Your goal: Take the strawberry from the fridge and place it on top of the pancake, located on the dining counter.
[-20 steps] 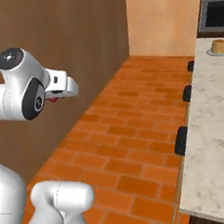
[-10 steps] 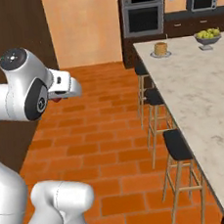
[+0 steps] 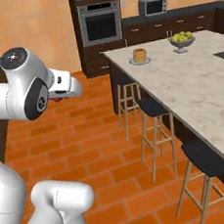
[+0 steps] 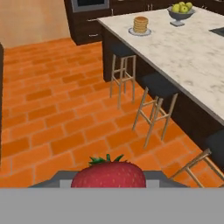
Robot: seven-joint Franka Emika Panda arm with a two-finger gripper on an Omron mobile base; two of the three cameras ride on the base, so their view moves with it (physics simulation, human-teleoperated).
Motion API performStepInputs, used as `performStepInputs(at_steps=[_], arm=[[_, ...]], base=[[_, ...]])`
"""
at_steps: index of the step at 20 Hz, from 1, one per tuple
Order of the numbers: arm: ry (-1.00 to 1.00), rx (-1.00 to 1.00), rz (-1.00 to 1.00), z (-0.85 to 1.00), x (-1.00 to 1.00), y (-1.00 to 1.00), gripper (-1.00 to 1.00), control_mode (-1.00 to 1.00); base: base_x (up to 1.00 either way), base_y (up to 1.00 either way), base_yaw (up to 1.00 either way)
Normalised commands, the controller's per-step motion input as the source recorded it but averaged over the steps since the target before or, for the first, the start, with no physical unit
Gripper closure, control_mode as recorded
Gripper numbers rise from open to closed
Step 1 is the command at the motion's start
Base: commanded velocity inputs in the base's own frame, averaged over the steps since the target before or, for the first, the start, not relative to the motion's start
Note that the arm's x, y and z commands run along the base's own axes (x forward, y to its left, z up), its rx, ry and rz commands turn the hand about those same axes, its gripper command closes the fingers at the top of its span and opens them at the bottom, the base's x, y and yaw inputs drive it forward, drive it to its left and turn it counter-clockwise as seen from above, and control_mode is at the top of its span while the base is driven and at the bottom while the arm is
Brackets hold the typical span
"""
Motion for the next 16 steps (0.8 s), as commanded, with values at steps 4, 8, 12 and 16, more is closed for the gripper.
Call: performStepInputs(at_steps=[4, 8, 12, 16], arm=[[0.00, 0.00, 0.00, 0.00, 0.00, 0.00, 1.00, 1.00], [0.00, 0.00, 0.00, 0.00, 0.00, 0.00, 1.00, 1.00], [0.00, 0.00, 0.00, 0.00, 0.00, 0.00, 1.00, 1.00], [0.00, 0.00, 0.00, 0.00, 0.00, 0.00, 1.00, 1.00]], base=[[0.78, 1.00, -0.43], [0.85, 1.00, -0.42], [1.00, 1.00, -0.39], [0.97, 1.00, -0.42]])
